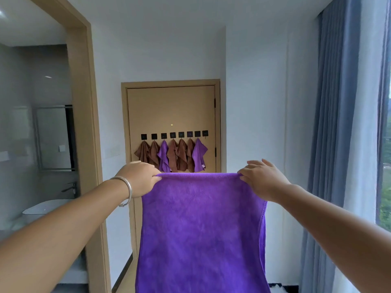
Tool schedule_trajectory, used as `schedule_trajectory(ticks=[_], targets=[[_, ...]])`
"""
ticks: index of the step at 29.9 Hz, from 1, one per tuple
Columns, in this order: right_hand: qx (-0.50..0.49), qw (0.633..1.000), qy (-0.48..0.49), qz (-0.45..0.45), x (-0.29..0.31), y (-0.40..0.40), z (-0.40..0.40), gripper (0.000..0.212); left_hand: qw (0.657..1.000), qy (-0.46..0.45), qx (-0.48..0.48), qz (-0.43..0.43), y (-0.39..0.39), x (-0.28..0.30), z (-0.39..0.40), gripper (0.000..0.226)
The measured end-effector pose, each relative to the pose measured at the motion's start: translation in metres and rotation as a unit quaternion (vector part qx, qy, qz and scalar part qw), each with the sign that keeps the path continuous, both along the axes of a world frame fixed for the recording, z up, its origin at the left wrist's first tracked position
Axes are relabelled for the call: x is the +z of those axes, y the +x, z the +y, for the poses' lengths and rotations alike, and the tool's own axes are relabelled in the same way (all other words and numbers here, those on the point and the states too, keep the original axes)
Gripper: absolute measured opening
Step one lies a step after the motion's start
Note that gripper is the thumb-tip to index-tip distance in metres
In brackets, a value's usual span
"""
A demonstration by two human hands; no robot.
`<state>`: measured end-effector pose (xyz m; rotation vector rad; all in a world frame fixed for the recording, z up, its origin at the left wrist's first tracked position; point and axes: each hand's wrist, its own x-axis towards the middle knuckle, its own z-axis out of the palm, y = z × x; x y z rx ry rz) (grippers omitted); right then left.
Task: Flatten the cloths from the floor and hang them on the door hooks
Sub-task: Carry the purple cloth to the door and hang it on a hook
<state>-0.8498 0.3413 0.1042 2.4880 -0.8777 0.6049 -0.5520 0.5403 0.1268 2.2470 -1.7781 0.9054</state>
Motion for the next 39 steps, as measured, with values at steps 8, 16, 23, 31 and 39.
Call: schedule_trajectory(ticks=[8, 16, 23, 31, 39], targets=[[0.006, 1.0, -0.016, -0.013, 0.016, 0.062, -0.135, 0.029, 1.0, -0.009, 0.005, 0.025, 0.052, 0.011, -0.127, 0.036], [0.006, 1.0, -0.015, 0.019, 0.008, 0.119, -0.235, 0.033, 0.999, 0.011, 0.018, 0.042, 0.111, -0.004, -0.228, 0.036], [-0.013, 1.0, -0.009, 0.026, 0.003, 0.191, -0.336, 0.035, 0.999, 0.011, 0.001, 0.034, 0.185, -0.009, -0.332, 0.034], [-0.01, 0.999, -0.033, 0.024, 0.027, 0.3, -0.461, 0.035, 0.998, 0.001, -0.001, 0.067, 0.296, 0.005, -0.459, 0.034], [-0.025, 0.998, -0.049, 0.028, 0.028, 0.367, -0.552, 0.034, 0.999, -0.022, -0.001, 0.043, 0.366, 0.011, -0.559, 0.033]])
